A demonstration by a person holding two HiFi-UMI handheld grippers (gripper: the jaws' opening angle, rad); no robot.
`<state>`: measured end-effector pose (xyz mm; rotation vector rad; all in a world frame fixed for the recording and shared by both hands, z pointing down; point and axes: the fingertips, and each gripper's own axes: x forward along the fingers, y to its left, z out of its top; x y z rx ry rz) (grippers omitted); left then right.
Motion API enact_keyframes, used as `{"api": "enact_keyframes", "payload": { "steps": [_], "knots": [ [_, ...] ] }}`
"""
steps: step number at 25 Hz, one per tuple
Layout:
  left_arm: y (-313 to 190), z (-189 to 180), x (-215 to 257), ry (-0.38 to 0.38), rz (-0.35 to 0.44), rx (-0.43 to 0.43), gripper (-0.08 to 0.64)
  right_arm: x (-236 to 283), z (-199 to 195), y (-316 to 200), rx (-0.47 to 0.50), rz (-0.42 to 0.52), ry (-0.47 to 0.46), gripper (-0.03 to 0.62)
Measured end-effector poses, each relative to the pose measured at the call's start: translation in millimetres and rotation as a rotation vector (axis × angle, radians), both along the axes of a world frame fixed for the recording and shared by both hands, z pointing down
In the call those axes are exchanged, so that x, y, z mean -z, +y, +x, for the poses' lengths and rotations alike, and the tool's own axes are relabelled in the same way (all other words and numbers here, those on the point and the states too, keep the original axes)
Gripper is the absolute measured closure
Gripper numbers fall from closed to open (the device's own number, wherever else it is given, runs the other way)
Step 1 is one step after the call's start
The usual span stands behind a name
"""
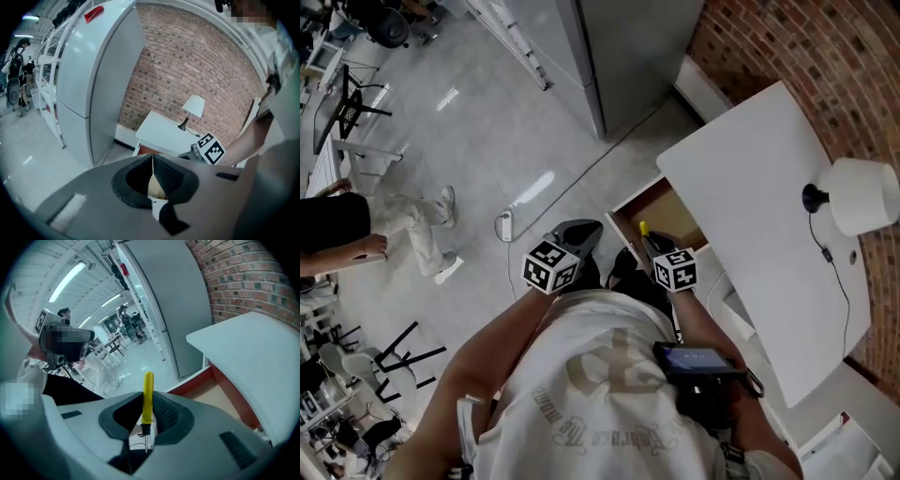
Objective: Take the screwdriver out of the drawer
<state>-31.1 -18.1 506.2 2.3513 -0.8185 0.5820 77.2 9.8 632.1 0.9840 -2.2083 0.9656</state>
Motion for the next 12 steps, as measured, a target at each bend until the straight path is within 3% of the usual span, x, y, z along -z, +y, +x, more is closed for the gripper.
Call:
{"api": "enact_keyframes", "payload": {
  "steps": [6,12],
  "knots": [
    [-5.5,6.5,-5.6,0.008,0.003,-0.142,0.548,8.1,-1.8,-9.9,-0.084,0.029,0.005,0.540],
    [-6.2,1.6,4.7,0.046,0.005,-0.232,0.548,24.0,-1.0,-1.0,-0.197,0.050,0.036,0.540]
  ]
}}
